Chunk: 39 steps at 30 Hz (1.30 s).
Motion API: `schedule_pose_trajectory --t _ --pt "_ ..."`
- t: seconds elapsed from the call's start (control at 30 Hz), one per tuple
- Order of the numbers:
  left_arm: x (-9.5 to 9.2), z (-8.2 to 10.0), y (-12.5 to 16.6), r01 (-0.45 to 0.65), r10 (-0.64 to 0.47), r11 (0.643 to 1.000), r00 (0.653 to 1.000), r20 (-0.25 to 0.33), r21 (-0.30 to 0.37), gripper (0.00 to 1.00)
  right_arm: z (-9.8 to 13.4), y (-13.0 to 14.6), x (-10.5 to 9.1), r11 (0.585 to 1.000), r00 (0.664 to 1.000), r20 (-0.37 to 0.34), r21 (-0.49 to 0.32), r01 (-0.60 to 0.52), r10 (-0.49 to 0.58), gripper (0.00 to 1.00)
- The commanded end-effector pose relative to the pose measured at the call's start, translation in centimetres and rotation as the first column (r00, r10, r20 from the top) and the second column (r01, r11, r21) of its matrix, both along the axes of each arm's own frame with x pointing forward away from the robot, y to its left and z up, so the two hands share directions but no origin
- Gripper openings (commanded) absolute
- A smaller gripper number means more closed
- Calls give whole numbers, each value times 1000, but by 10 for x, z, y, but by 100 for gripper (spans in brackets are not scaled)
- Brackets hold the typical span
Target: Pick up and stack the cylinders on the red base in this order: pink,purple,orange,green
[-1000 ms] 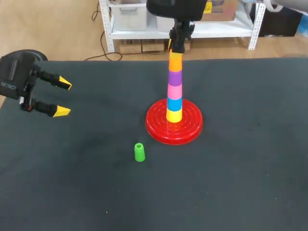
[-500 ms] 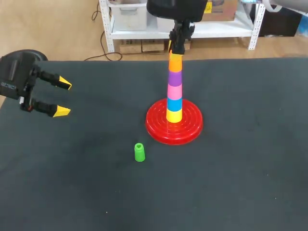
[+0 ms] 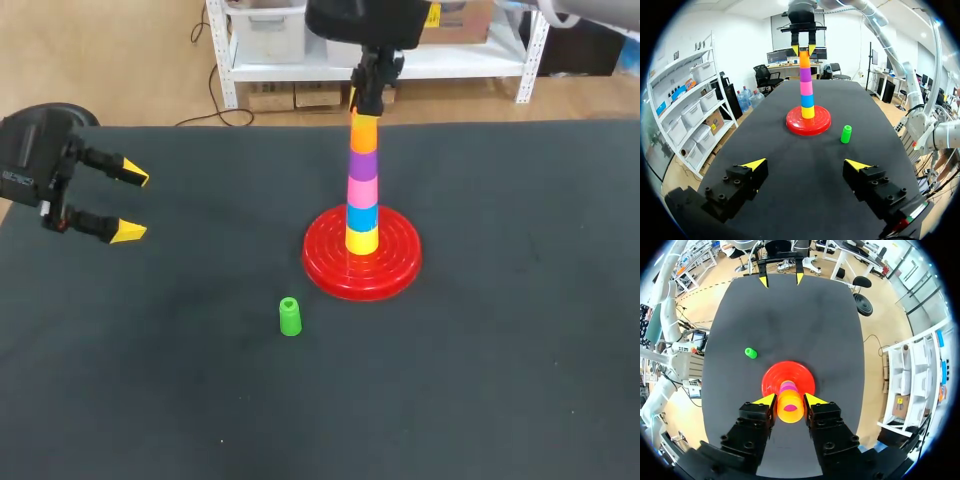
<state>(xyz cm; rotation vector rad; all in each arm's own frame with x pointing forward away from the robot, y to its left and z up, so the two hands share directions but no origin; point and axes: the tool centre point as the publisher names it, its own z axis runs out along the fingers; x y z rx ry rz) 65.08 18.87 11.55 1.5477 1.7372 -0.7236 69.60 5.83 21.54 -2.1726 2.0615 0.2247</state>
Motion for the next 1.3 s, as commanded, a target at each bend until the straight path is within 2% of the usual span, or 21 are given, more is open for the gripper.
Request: schedule_pose_trajectory --t 0.03,0.17,0.2,0.23,0.27,0.47,0.6,0.73,0.87,0.97,1.17,1.23,1.3 --pt "0 -1 1 1 -1 1000 1000 4 -3 100 -5 2 3 1000 1000 -7 -2 -3 3 0" --pt "0 -1 1 1 -1 1000 1000 4 -3 100 1 2 2 1000 999 37 1 18 -18 0" --pt "0 -1 1 1 -1 1000 1000 4 -3 100 3 2 1 1000 999 40 1 19 -19 25" --pt "0 -1 1 1 -1 1000 1000 4 -3 100 4 2 -1 1000 999 39 1 18 -19 73" --pt "0 -1 1 1 -1 1000 1000 4 -3 100 5 2 -2 1000 999 44 1 18 -18 100" --pt "0 -1 1 1 -1 1000 1000 4 -3 100 15 4 -9 1000 997 79 -7 12 -12 100" --pt "0 -1 1 1 -1 1000 1000 4 -3 100 30 12 -12 1000 993 118 -1 -9 9 100" --pt "0 -1 1 1 -1 1000 1000 4 -3 100 45 35 -24 997 983 166 7 -79 76 100" --pt "0 -1 1 1 -1 1000 1000 4 -3 100 47 60 -43 990 973 186 11 -144 139 100" --pt "0 -1 1 1 -1 1000 1000 4 -3 100 39 74 -57 982 967 179 20 -187 181 100" --pt "0 -1 1 1 -1 1000 1000 4 -3 100 1 90 -83 973 966 123 11 -229 226 100" --pt "0 -1 1 1 -1 1000 1000 4 -3 100 -16 94 -91 972 967 98 -12 -236 236 100" --pt "0 -1 1 1 -1 1000 1000 4 -3 100 -31 97 -100 971 969 61 -3 -238 238 100"
